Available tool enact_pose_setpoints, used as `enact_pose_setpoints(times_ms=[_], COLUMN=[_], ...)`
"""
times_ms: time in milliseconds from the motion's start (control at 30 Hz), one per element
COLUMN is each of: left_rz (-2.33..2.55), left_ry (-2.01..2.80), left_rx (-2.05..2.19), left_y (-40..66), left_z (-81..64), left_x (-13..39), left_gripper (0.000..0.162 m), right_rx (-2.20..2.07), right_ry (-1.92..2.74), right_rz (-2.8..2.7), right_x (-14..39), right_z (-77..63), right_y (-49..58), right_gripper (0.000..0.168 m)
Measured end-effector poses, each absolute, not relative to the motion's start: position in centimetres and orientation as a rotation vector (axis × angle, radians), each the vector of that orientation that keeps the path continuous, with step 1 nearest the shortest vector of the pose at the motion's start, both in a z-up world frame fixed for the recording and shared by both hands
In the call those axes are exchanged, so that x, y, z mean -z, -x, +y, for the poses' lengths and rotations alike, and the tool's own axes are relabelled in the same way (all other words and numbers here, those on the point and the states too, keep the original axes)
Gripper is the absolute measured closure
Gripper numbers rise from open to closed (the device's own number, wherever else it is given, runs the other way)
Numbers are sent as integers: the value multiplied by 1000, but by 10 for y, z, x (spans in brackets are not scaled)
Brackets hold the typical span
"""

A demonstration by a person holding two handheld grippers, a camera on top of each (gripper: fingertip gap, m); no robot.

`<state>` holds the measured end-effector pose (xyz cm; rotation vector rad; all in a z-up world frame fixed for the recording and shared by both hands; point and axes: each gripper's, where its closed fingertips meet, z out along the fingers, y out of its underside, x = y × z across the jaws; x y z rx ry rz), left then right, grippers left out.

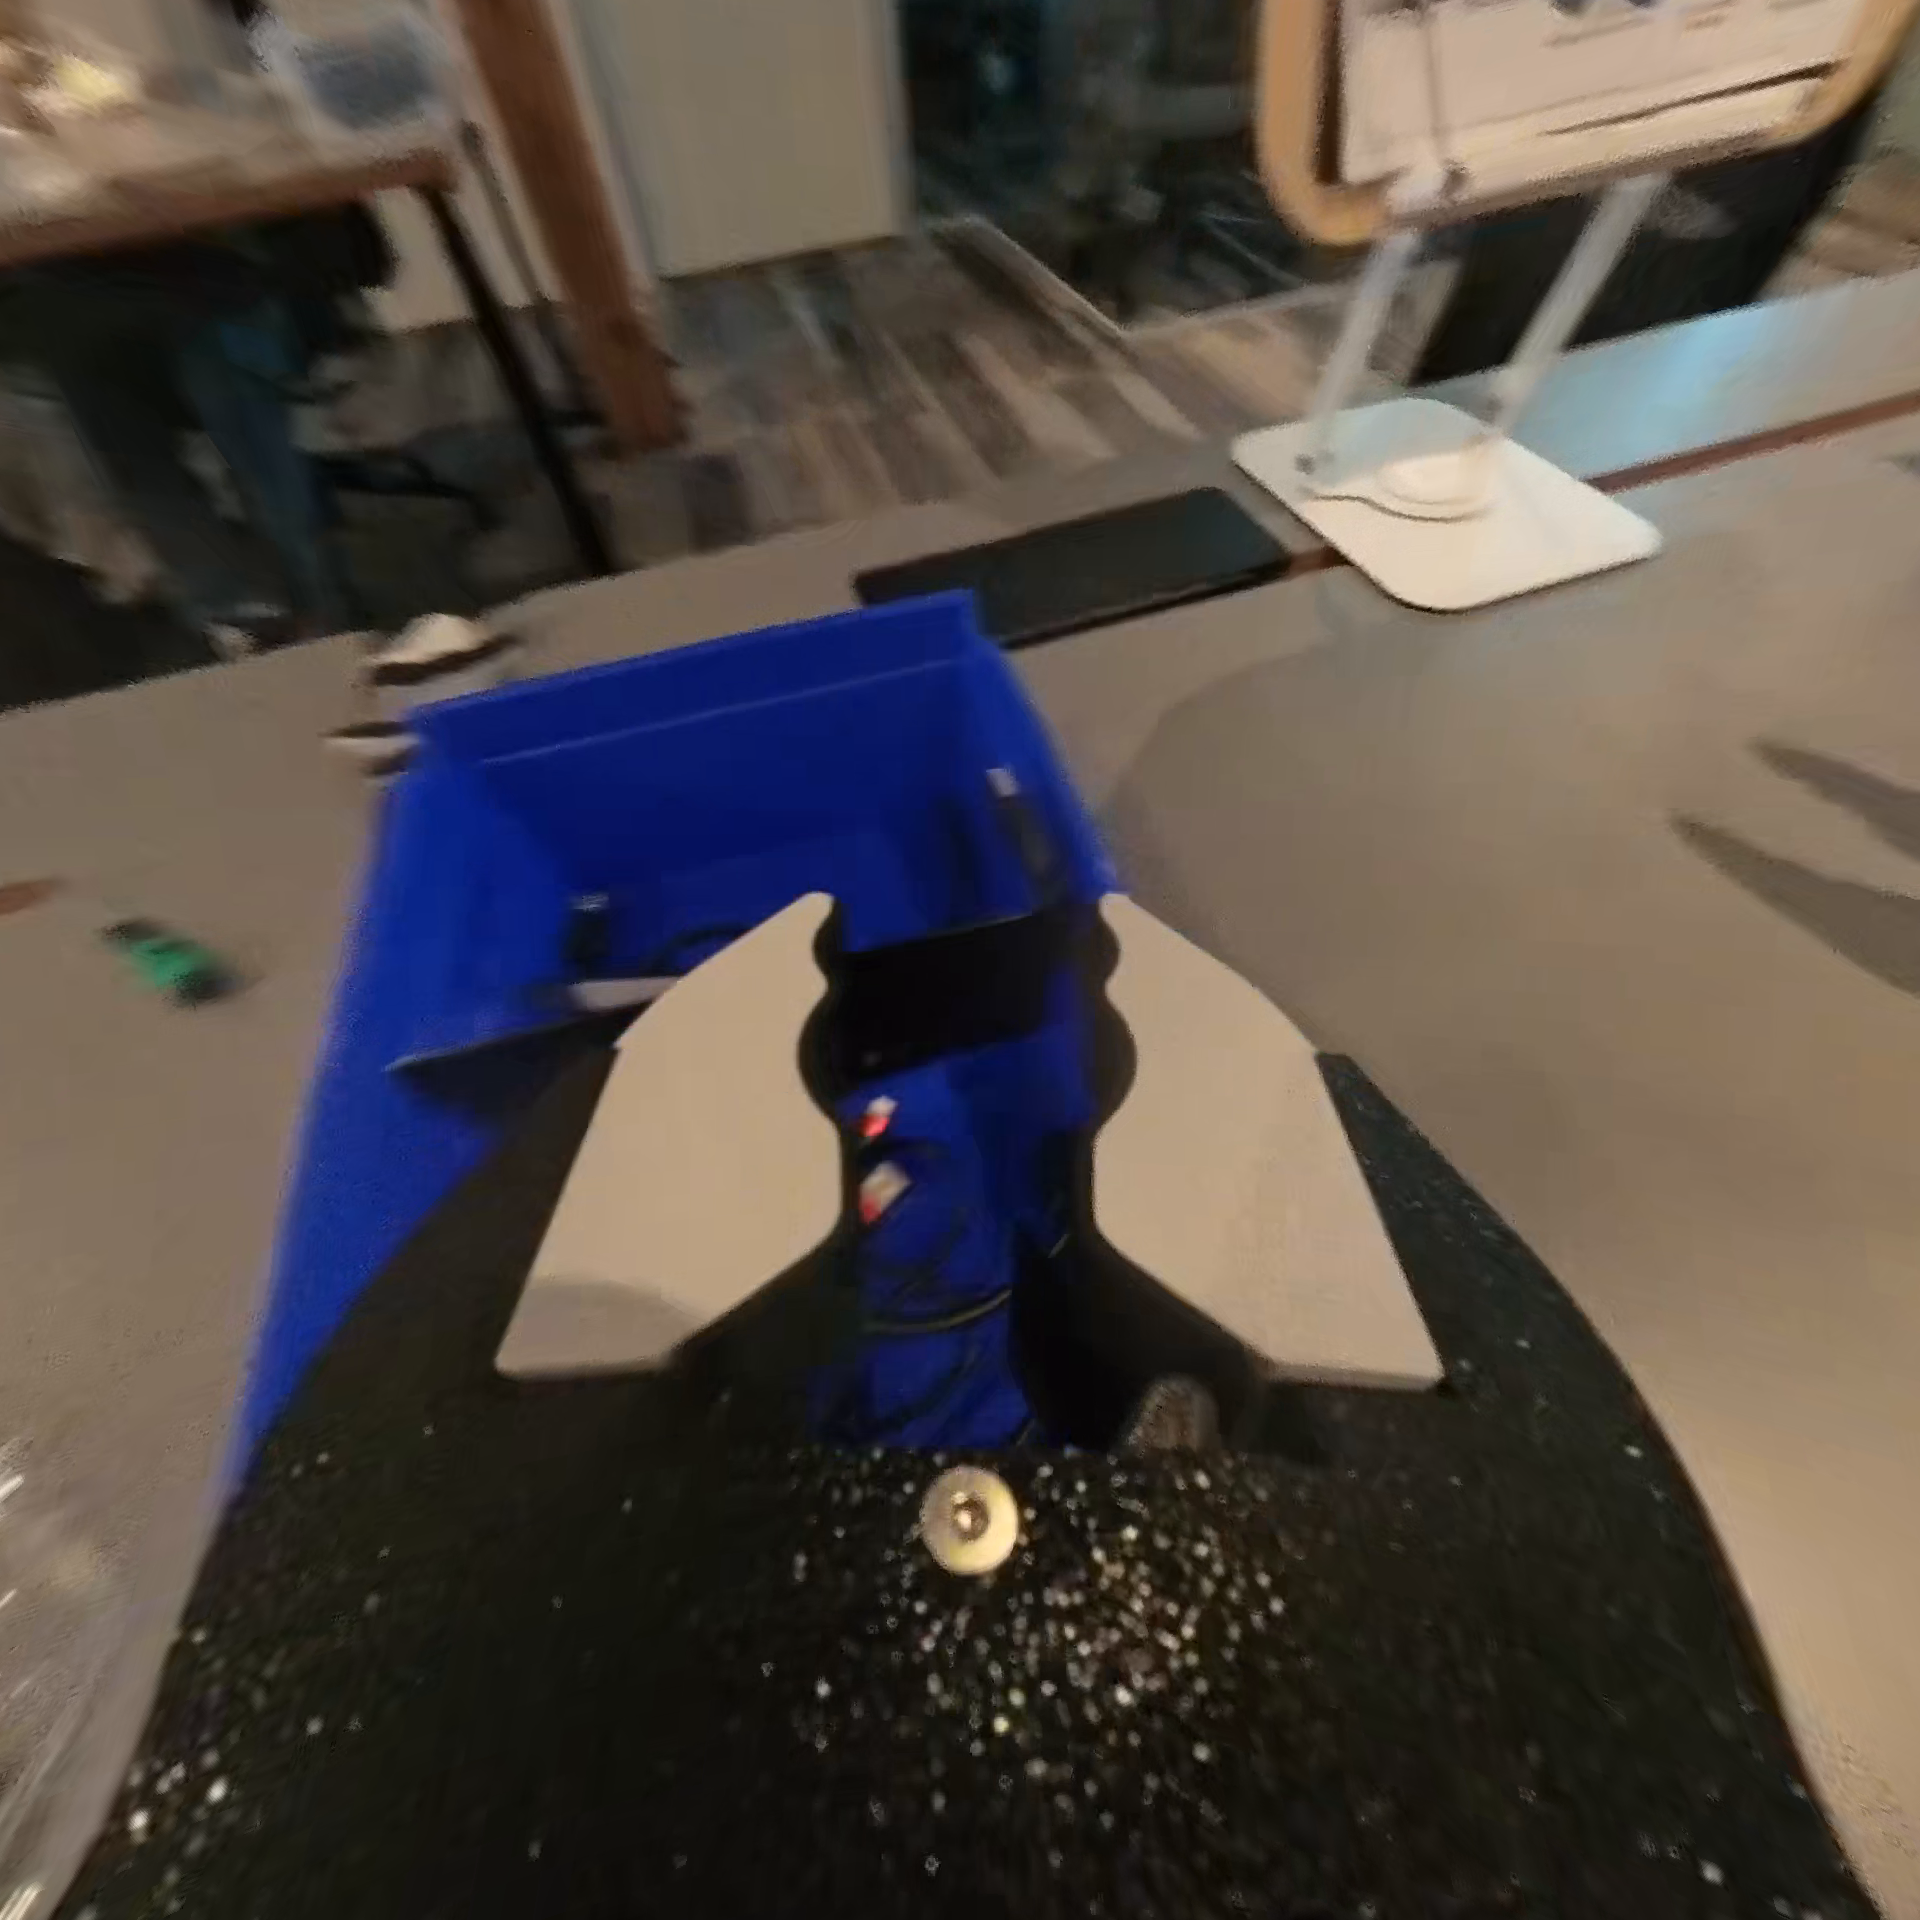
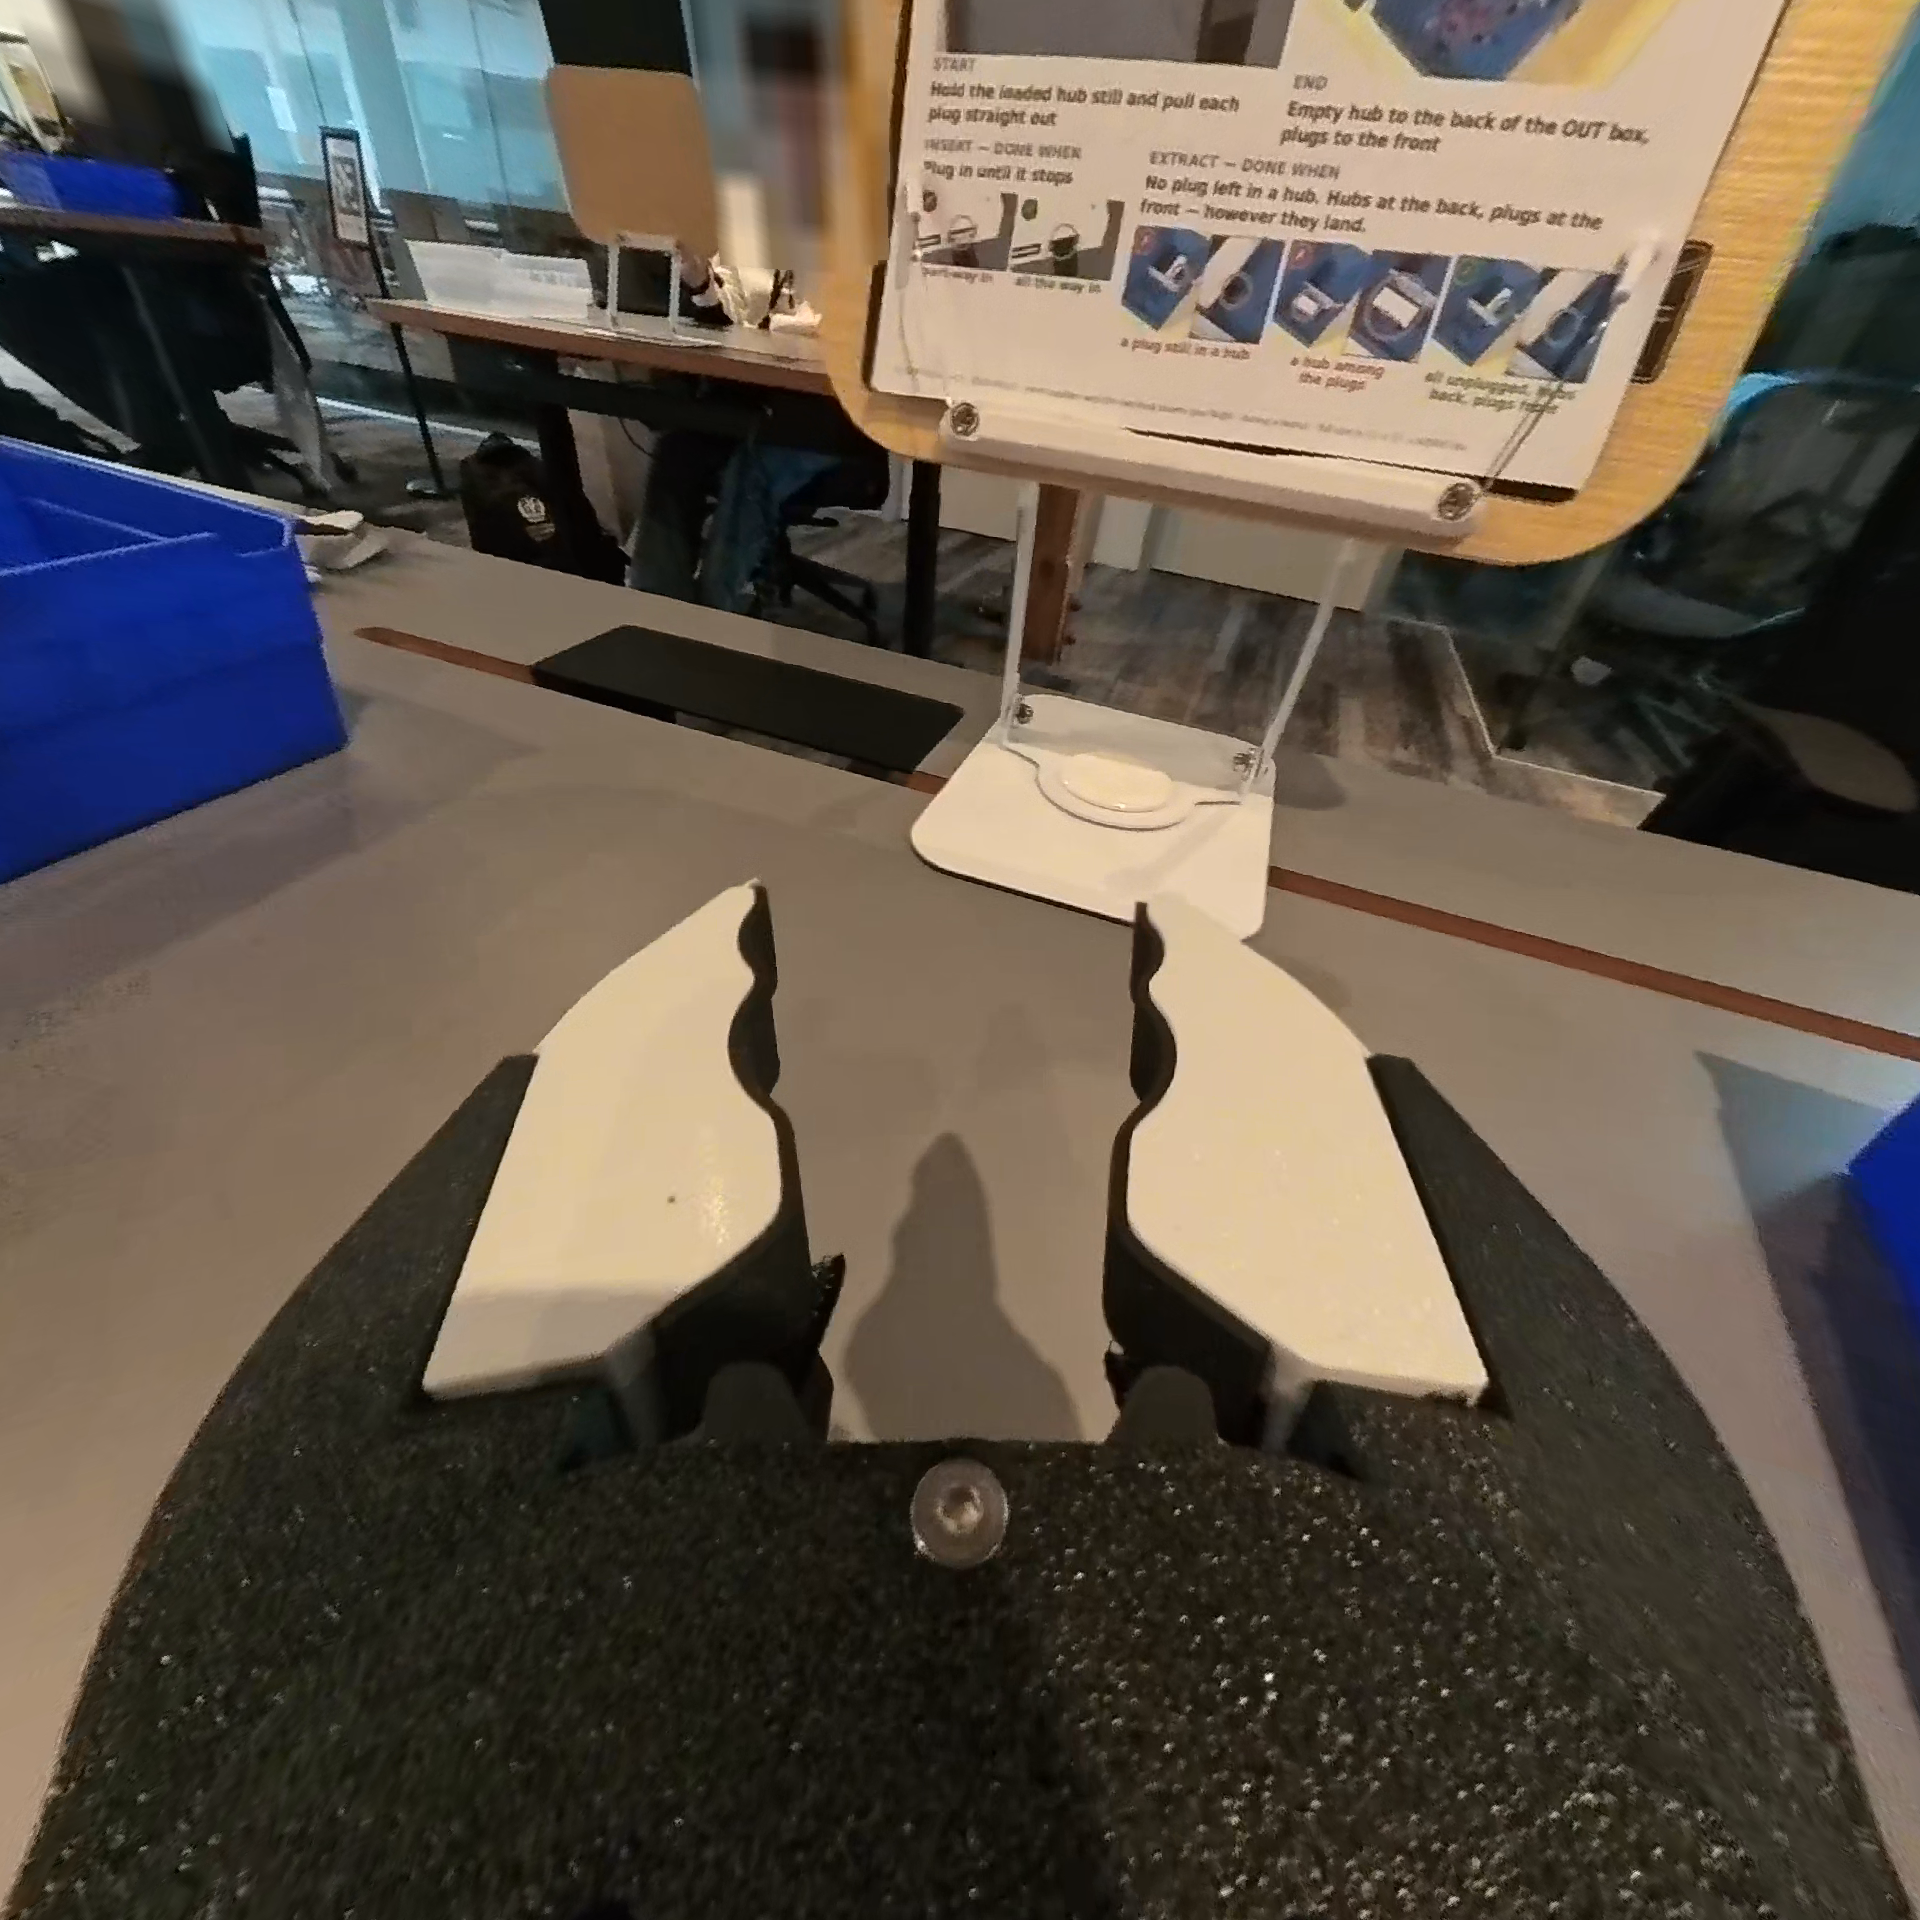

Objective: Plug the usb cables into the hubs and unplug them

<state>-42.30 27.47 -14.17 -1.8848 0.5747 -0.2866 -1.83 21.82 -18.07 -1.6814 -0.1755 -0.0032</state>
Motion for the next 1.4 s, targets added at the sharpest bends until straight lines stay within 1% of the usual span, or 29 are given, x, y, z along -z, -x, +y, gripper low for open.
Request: enact_pose_setpoints(times_ms=[33,133,333,433,500,633,700,833,900,1033,1167,1333,1400], left_rz=[623,672,689,684,655,568,588,681,798,1180,1538,1728,1809], left_ry=[1921,2085,2308,2336,2309,2325,2389,2550,2630,2680,2592,2473,2433], left_rx=[352,444,425,417,351,206,95,-35,-6,-80,-324,-465,-558], left_y=[409,387,376,374,383,416,436,459,455,454,464,463,468], left_z=[281,305,331,339,352,386,400,415,413,408,412,425,430], left_x=[146,165,192,196,191,182,189,213,228,253,272,288,292], left_gripper=[125,126,120,114,112,117,119,130,136,138,142,141,143], right_rx=[3,11,10,14,13,12,30,52,49,28,24,17,19], right_ry=[1684,1695,1704,1701,1699,1694,1695,1702,1711,1738,1742,1741,1736], right_rz=[-185,-207,-230,-237,-240,-263,-285,-316,-323,-338,-368,-392,-398], right_x=[182,185,187,187,186,185,185,188,191,199,201,201,200], right_z=[218,219,219,218,218,217,217,218,219,222,222,222,221], right_y=[20,23,26,27,28,35,38,41,43,47,54,61,63], right_gripper=[104,107,114,116,118,120,121,122,122,122,122,122,122])
